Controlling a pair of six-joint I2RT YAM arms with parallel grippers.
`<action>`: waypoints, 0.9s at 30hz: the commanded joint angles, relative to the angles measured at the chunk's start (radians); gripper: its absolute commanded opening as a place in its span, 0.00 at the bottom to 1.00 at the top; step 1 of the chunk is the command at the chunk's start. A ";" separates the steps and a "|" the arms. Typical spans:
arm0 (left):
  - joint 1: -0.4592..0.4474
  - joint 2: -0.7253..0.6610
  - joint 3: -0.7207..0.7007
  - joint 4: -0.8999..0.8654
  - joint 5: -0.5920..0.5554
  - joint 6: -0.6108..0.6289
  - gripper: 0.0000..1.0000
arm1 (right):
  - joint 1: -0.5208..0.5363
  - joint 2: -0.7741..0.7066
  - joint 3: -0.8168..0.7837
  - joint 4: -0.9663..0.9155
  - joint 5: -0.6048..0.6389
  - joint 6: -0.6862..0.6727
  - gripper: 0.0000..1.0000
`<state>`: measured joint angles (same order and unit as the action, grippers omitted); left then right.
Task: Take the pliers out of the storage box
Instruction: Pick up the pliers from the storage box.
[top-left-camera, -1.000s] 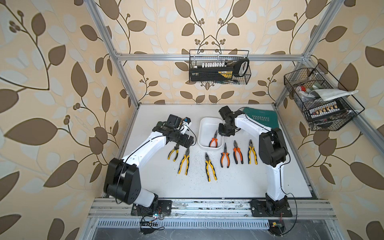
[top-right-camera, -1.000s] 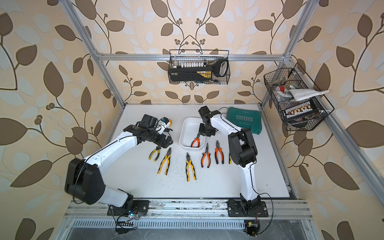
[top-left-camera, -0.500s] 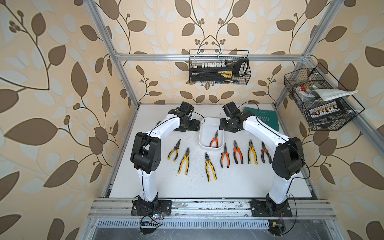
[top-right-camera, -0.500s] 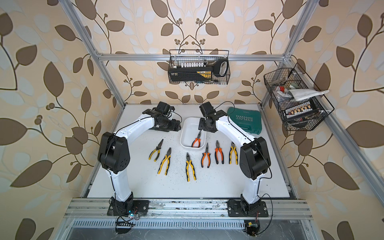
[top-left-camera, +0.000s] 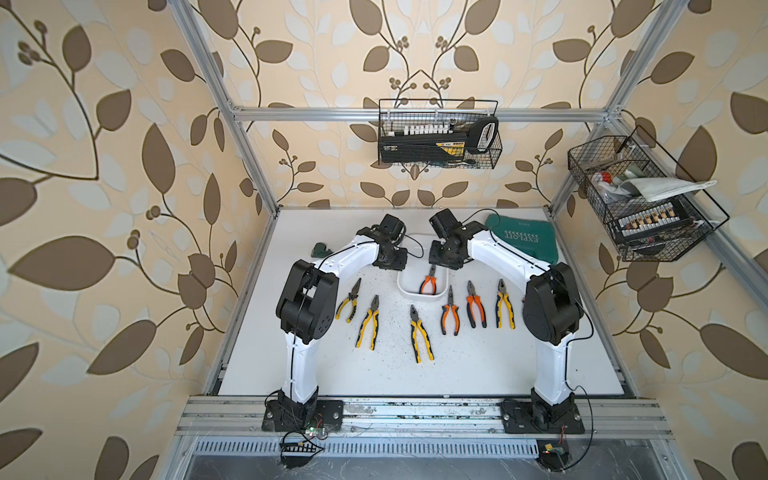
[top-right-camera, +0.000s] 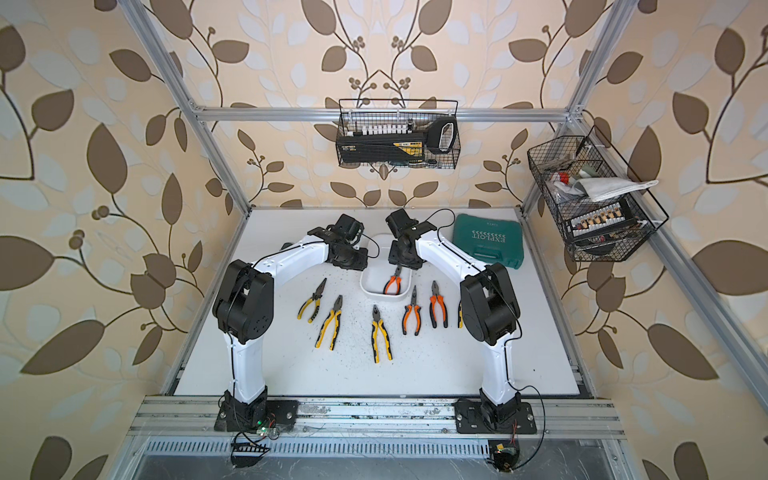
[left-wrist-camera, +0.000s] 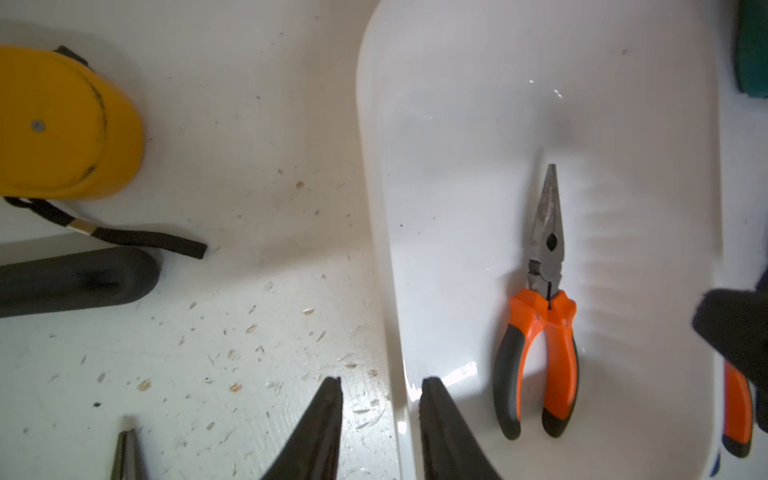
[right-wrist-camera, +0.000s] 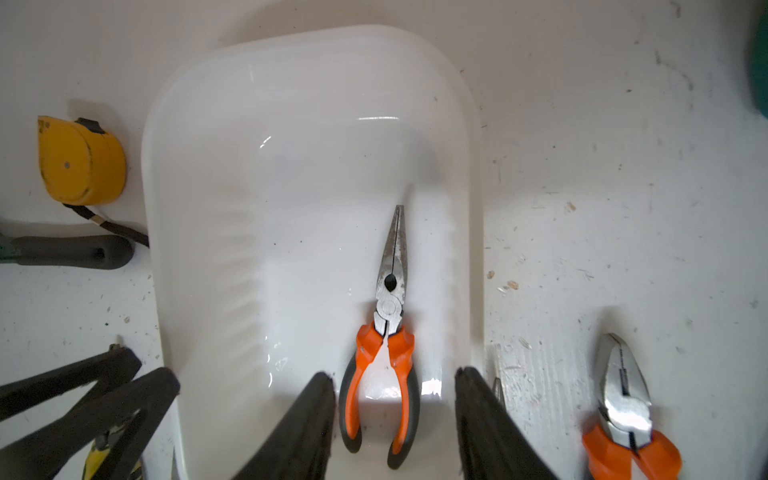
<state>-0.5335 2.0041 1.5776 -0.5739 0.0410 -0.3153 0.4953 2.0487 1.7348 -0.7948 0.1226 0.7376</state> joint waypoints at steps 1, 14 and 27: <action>0.006 0.001 -0.028 0.044 -0.043 -0.009 0.29 | 0.001 0.058 0.053 -0.044 -0.012 0.016 0.50; -0.005 0.016 -0.051 0.065 0.026 -0.031 0.08 | 0.000 0.140 0.115 -0.063 -0.018 0.005 0.48; -0.012 0.016 -0.050 0.049 0.029 -0.086 0.00 | 0.012 0.249 0.219 -0.174 -0.003 0.081 0.48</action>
<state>-0.5323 2.0102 1.5425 -0.5030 0.0635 -0.3607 0.4965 2.2772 1.9305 -0.8948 0.1085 0.7715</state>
